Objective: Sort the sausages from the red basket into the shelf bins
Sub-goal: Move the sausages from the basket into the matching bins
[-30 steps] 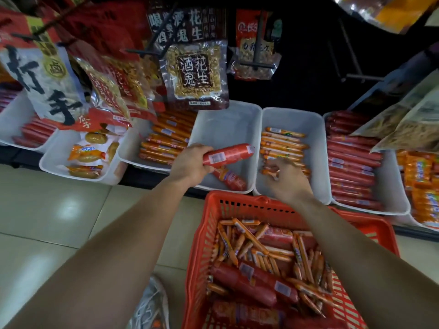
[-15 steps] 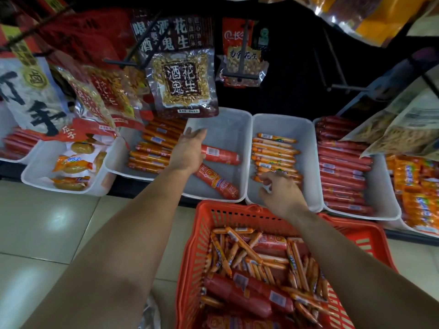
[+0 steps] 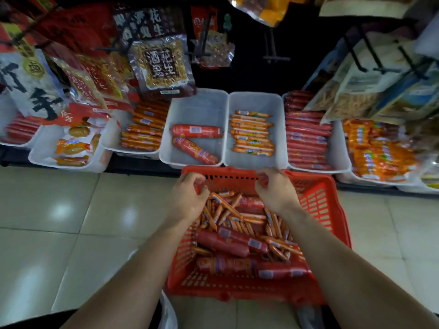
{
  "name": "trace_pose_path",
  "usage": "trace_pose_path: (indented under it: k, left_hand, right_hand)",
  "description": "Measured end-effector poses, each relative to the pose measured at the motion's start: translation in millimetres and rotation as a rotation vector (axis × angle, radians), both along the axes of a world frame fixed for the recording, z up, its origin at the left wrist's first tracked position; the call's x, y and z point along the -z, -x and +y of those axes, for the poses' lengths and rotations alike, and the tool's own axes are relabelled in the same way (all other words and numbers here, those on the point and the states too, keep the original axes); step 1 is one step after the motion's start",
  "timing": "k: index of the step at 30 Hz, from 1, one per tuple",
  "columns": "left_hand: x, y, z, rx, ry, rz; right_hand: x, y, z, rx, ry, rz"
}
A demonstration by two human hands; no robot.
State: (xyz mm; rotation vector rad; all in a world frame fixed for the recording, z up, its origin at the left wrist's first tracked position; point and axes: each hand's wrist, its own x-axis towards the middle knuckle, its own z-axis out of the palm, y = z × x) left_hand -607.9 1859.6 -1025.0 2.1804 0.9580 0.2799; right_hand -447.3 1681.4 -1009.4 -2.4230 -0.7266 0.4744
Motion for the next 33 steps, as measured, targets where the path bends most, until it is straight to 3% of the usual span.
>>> trace_pose_path:
  k: [5,10,17,24,29,33]
  left_hand:
    - [26.5,17.8,-69.3,0.211,0.106,0.324]
    - [63.7,27.9,-97.4,0.423,0.161,0.633]
    - [95.2,16.9,-92.4,0.558,0.109,0.843]
    - [106.3,14.8,-78.4,0.683,0.02,0.942]
    - [105.0,16.5,-71.4,0.7,0.082,0.921]
    - [102.0,12.0,-69.5,0.708,0.042,0.915]
  right_hand:
    - [24.3,22.7,-67.4,-0.035,0.221,0.153]
    - [78.1,43.9,-99.4,-0.232,0.454,0.287]
    - [134.8,56.6,-85.2,-0.349,0.539,0.331]
    - [154.6,53.6,-76.1,-0.403,0.583,0.384]
    - [164.1,45.8,-72.5,-0.49,0.679,0.443]
    - [164.3,45.1,-71.7,-0.458,0.611,0.513]
